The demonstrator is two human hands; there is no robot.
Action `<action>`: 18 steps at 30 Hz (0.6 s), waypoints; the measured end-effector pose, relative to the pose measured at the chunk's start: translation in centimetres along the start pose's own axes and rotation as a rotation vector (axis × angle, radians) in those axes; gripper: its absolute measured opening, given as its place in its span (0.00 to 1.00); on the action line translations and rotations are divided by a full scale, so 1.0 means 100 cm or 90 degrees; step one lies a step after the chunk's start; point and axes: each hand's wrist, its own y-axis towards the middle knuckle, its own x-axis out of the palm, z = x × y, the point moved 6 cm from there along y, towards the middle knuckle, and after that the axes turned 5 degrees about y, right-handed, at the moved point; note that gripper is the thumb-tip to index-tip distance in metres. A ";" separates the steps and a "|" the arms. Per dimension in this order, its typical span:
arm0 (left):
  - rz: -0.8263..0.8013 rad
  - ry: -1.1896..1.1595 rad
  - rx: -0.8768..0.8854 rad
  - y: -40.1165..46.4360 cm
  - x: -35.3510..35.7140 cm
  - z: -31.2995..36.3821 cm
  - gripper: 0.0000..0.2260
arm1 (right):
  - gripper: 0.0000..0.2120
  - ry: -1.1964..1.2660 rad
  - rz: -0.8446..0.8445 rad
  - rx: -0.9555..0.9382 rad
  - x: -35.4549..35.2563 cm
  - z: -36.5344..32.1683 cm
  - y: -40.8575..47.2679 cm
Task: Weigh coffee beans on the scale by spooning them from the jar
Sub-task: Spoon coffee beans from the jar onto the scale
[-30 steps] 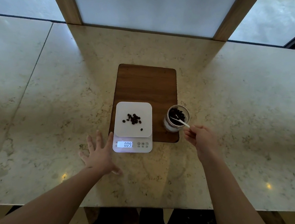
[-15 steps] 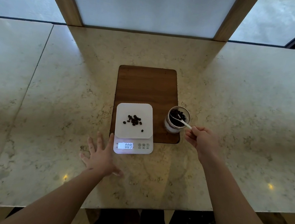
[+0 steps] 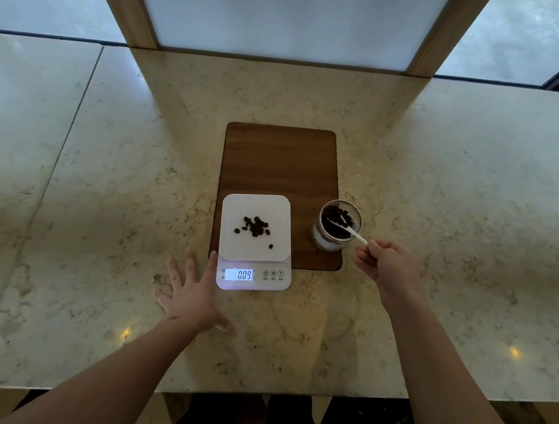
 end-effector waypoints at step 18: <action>-0.006 -0.005 0.002 -0.005 -0.001 0.003 0.73 | 0.04 0.009 -0.013 0.008 0.000 -0.006 -0.006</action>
